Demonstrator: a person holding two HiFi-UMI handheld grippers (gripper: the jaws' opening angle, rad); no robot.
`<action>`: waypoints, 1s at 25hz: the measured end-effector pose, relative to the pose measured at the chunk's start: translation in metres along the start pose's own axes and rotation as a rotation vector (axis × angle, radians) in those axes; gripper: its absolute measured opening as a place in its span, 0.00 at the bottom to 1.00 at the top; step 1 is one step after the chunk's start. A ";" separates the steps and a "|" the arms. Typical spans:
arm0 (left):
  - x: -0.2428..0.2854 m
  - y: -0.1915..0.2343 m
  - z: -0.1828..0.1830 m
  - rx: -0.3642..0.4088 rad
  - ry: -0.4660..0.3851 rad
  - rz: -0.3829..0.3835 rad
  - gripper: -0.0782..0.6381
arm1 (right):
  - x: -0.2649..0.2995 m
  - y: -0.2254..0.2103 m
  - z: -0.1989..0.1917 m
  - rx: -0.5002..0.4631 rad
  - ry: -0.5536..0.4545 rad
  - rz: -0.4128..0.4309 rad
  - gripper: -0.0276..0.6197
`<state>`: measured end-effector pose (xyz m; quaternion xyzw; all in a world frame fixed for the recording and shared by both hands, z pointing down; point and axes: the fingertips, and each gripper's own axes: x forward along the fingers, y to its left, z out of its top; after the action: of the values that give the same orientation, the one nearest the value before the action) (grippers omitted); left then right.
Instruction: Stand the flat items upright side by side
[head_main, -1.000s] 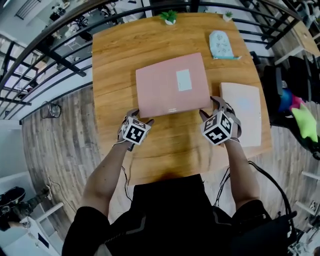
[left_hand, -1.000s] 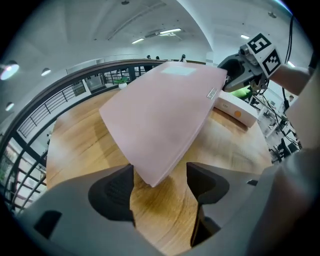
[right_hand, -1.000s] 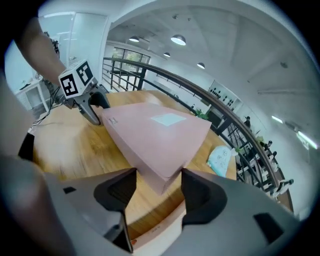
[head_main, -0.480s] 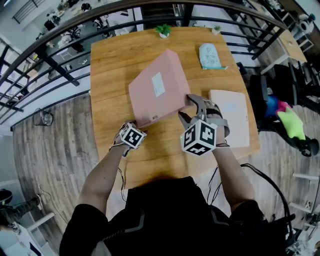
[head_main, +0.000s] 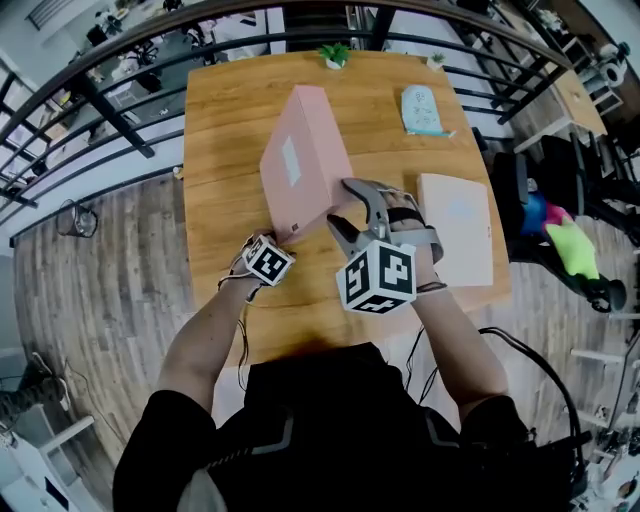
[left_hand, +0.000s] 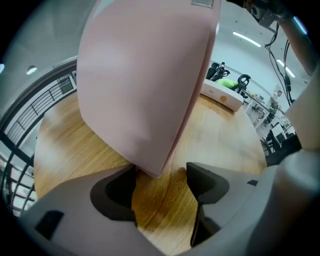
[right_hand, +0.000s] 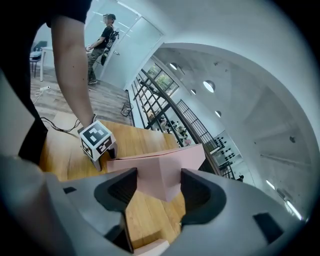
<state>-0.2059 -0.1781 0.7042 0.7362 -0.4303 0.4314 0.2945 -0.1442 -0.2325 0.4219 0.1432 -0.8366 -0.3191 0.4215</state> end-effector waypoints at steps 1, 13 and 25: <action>0.000 0.000 0.000 0.002 -0.003 -0.002 0.57 | 0.000 0.001 0.006 -0.018 -0.010 0.006 0.47; -0.032 -0.004 0.004 -0.060 -0.141 -0.020 0.57 | 0.003 0.025 0.068 -0.167 -0.126 0.061 0.45; -0.135 0.032 0.000 -0.300 -0.416 0.071 0.57 | 0.007 0.031 0.075 -0.134 -0.162 0.051 0.49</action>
<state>-0.2689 -0.1418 0.5859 0.7415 -0.5665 0.2121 0.2903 -0.2071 -0.1817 0.4131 0.0670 -0.8481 -0.3741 0.3691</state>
